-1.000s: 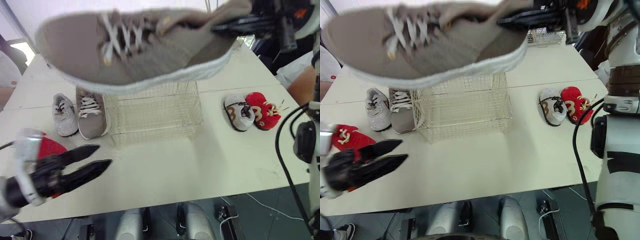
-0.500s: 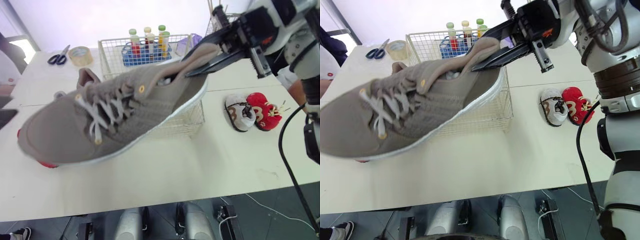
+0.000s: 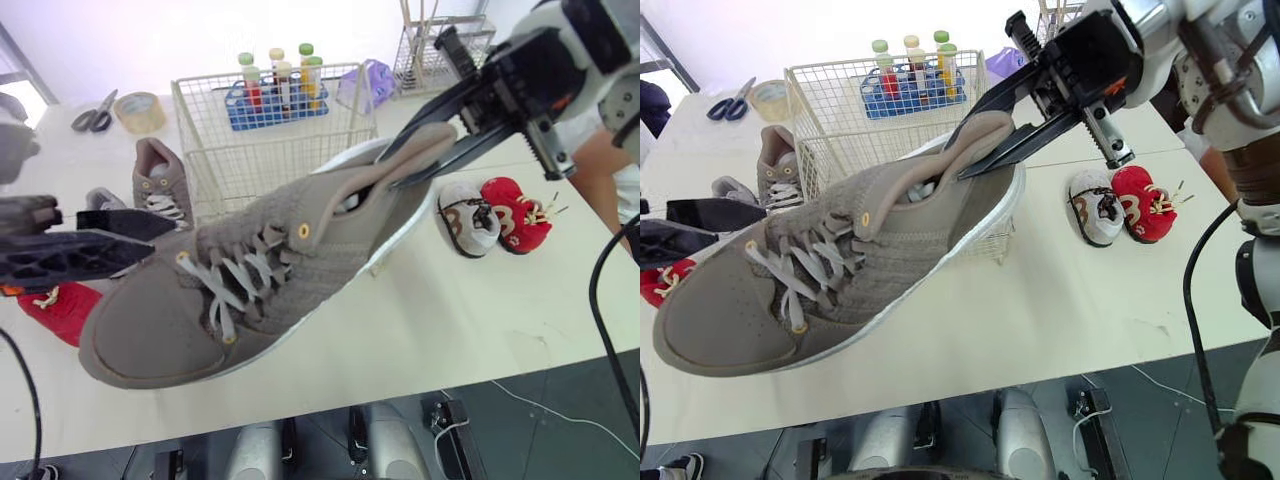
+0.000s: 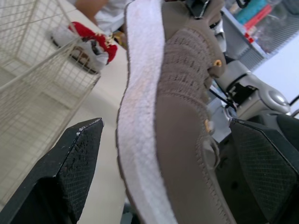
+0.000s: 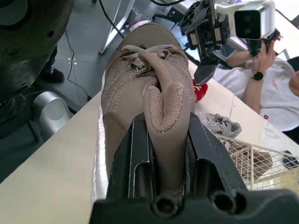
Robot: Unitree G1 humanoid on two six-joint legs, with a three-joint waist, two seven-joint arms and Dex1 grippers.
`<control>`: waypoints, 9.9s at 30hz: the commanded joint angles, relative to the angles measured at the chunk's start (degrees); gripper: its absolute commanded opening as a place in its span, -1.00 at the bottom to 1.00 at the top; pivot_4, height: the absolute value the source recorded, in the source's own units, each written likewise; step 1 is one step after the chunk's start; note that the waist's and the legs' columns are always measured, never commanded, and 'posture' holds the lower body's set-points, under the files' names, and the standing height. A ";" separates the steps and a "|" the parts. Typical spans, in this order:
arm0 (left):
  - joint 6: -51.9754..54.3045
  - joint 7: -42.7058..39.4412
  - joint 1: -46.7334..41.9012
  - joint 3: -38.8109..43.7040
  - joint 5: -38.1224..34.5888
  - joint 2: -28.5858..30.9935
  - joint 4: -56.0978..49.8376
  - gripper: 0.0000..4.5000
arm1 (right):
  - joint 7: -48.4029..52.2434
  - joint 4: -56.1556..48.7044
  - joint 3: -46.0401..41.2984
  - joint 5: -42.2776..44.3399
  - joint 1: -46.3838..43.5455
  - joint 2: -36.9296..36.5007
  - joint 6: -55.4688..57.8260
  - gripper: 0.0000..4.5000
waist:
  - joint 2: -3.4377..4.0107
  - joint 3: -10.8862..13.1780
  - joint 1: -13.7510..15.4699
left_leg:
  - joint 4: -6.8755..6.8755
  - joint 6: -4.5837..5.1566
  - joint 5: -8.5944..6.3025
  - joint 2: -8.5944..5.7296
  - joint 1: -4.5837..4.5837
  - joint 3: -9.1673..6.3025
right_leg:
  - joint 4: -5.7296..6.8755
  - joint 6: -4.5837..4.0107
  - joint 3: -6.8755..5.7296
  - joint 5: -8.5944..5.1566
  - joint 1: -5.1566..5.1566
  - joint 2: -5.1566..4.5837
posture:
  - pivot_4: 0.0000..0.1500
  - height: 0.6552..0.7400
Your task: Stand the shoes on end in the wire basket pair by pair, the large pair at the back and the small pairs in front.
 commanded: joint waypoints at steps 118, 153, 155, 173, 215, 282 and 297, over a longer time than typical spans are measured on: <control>-13.23 32.08 7.92 11.77 12.38 -25.33 -30.48 0.78 | -11.34 61.97 -40.74 -39.92 -7.50 32.24 -14.06 -0.27 | -0.08 -0.02 0.80 | 0.73 0.17 -0.07 0.04 0.08 -0.25 | -0.05 0.14 -0.02 0.35 0.58 0.12 | 1.00 1.00; -18.19 31.96 3.52 3.83 20.62 -28.21 -24.60 0.79 | -23.72 37.18 -48.61 -39.53 7.14 29.21 -3.11 0.98 | -0.04 -0.02 1.06 | 0.76 0.08 -0.02 0.04 0.16 -0.27 | 0.01 0.13 -0.03 0.36 0.69 0.15 | 1.00 1.00; -17.84 31.74 2.91 5.43 20.36 -27.45 -22.08 0.79 | -24.98 33.51 -49.01 -38.55 7.37 27.80 -1.29 0.98 | -0.03 -0.02 1.09 | 0.76 0.07 -0.02 0.04 0.16 -0.28 | 0.02 0.13 -0.04 0.36 0.68 0.15 | 1.00 1.00; -13.26 19.66 -17.38 -2.52 43.11 -16.64 29.00 0.90 | -8.56 -11.69 -35.43 -11.01 14.45 21.89 41.41 1.00 | -0.14 -0.13 1.90 | 0.65 0.12 -0.04 0.07 0.25 -0.18 | -0.01 0.14 -0.09 0.37 0.77 0.22 | 1.00 1.00; -47.50 18.36 -71.93 -7.87 80.67 -33.66 64.25 -0.75 | -26.40 -20.89 -43.86 -8.87 21.24 11.13 49.52 1.00 | -1.05 -0.19 1.43 | 0.83 0.34 -0.15 -0.03 -0.14 -0.10 | -0.08 0.33 -0.22 0.49 0.57 0.02 | 1.00 1.00; -72.58 27.02 -42.11 -22.03 83.22 -62.22 23.95 -0.34 | -29.59 -27.96 -44.60 -6.76 35.35 2.26 51.31 1.00 | -0.96 -0.27 2.58 | 0.96 0.49 -0.23 0.00 0.52 -0.22 | -0.21 0.41 -0.21 0.55 1.31 0.01 | 1.00 1.00; -37.15 37.59 -27.19 -13.02 66.23 -54.21 -12.52 0.69 | -29.28 -25.79 -43.00 -8.01 35.91 5.26 49.85 1.00 | -0.94 -0.28 2.59 | 0.96 0.48 -0.23 0.01 0.57 -0.23 | -0.24 0.40 -0.17 0.55 1.32 0.00 | 1.00 1.00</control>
